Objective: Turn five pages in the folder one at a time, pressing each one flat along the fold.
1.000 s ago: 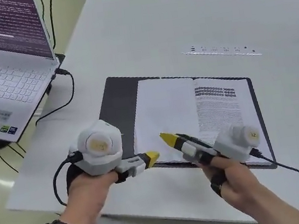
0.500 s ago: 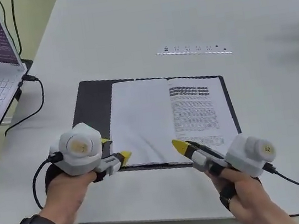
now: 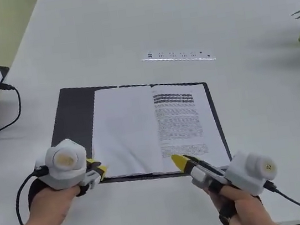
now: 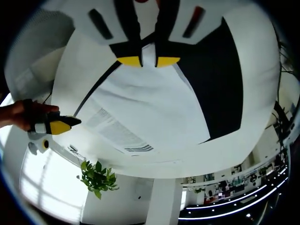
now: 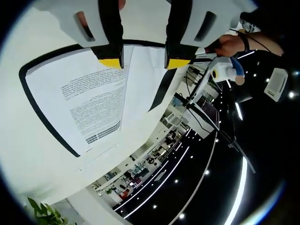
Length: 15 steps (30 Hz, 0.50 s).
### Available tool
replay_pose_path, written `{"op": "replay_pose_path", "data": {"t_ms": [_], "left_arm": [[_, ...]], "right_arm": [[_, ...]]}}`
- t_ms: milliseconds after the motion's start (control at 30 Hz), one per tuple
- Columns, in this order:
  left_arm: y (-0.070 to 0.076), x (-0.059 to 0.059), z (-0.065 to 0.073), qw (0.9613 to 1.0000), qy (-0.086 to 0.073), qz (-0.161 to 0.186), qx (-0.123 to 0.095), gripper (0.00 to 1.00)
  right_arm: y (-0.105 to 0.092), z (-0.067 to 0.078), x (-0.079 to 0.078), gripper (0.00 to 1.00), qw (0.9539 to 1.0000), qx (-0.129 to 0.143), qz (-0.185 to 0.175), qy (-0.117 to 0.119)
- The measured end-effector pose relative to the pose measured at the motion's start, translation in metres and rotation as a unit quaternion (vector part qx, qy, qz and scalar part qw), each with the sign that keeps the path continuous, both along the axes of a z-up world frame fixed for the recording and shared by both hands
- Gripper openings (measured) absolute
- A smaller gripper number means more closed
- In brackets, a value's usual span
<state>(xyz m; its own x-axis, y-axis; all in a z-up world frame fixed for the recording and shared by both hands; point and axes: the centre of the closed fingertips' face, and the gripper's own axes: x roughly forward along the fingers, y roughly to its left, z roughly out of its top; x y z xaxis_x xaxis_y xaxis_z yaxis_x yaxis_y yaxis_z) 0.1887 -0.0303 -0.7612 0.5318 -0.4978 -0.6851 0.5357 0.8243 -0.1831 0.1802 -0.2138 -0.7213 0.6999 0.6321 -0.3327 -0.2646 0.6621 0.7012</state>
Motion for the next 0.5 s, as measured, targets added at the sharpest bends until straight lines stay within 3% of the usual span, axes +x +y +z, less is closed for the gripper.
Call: {"op": "replay_pose_path", "data": {"t_ms": [200, 267, 333, 367, 500], "left_arm": [[0.001, -0.002, -0.006, 0.9999, 0.014, 0.009, -0.001, 0.05], [0.001, -0.007, -0.012, 0.9997, 0.02, -0.002, 0.012, 0.05], [0.005, -0.013, -0.02, 0.9986, 0.023, -0.018, 0.045, 0.02], [0.005, -0.009, -0.018, 0.999, 0.007, -0.011, 0.042, 0.0], [0.007, -0.005, -0.021, 0.9993, 0.017, -0.003, 0.032, 0.0]], "right_arm": [[-0.004, -0.004, -0.001, 0.31, 0.9999, 0.003, -0.008, 0.008], [-0.003, -0.007, -0.003, 0.31, 0.9999, 0.001, -0.005, 0.013], [-0.002, -0.009, -0.004, 0.31, 0.9999, 0.0, -0.003, 0.015], [-0.001, -0.01, -0.004, 0.31, 0.9999, -0.001, -0.003, 0.016], [0.003, -0.012, -0.002, 0.29, 0.9998, -0.001, 0.001, 0.019]]}}
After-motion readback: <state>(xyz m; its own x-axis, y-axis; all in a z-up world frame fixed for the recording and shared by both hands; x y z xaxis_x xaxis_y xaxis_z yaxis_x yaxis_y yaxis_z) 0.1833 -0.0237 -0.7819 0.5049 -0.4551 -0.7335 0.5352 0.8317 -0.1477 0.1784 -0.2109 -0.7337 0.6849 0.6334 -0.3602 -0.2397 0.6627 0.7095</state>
